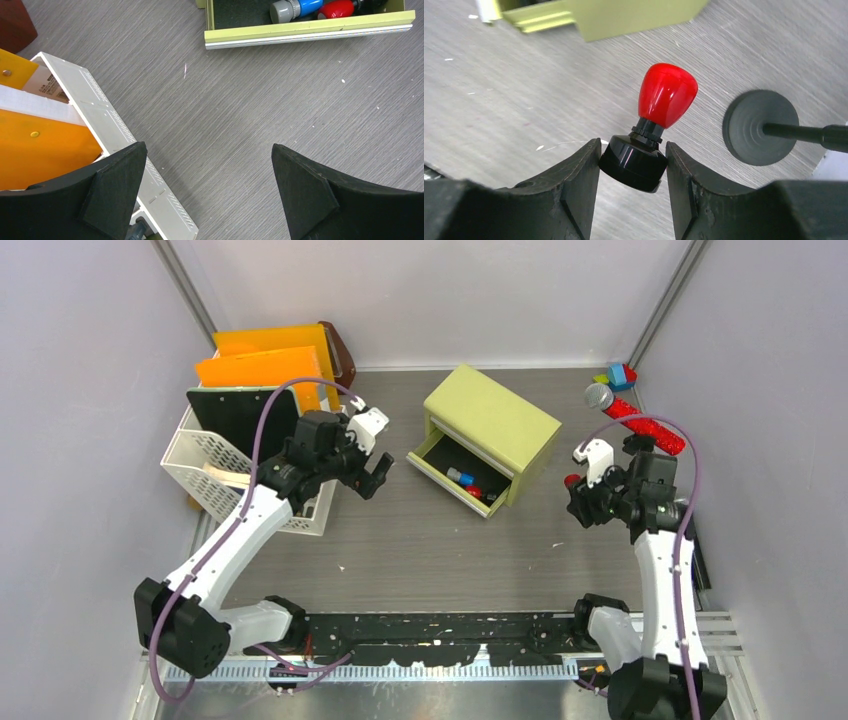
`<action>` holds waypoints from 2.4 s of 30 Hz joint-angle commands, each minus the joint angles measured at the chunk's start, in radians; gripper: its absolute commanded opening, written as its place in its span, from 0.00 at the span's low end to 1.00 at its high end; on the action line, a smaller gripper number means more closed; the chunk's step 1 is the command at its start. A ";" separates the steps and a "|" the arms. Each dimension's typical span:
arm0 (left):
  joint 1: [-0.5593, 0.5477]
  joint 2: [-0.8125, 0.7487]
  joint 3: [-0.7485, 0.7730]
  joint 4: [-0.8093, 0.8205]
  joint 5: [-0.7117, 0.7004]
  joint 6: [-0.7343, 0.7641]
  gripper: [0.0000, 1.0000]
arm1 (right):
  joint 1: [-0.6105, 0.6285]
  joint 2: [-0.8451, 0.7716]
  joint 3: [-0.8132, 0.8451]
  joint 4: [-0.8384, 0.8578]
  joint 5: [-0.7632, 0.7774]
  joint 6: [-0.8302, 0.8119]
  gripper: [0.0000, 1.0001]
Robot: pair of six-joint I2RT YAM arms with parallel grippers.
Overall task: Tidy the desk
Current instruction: Pick up the stationery from the center of the board, then place the stationery in the drawer.
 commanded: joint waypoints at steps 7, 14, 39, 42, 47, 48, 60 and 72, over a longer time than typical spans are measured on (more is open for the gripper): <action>0.000 0.037 0.049 0.020 0.010 -0.007 1.00 | 0.025 -0.042 0.267 -0.272 -0.329 0.032 0.27; 0.000 0.048 0.057 0.007 -0.019 -0.010 1.00 | 0.323 0.035 0.337 -0.077 -0.156 0.233 0.26; 0.000 0.045 0.041 -0.001 -0.051 0.001 1.00 | 0.734 0.646 0.562 0.084 0.143 0.163 0.28; 0.000 0.047 0.040 0.001 -0.049 0.001 1.00 | 0.734 0.700 0.574 0.085 0.151 0.154 0.33; 0.000 0.043 0.037 0.002 -0.048 0.001 1.00 | 0.734 0.753 0.575 0.109 0.197 0.146 0.41; 0.000 0.042 0.036 0.003 -0.048 0.002 0.99 | 0.734 0.761 0.575 0.111 0.208 0.145 0.43; 0.000 0.030 0.032 -0.001 -0.044 -0.004 1.00 | 0.734 0.736 0.561 0.105 0.224 0.165 0.66; 0.000 0.014 0.028 -0.003 -0.042 -0.001 1.00 | 0.775 0.638 0.545 0.100 0.221 0.215 0.74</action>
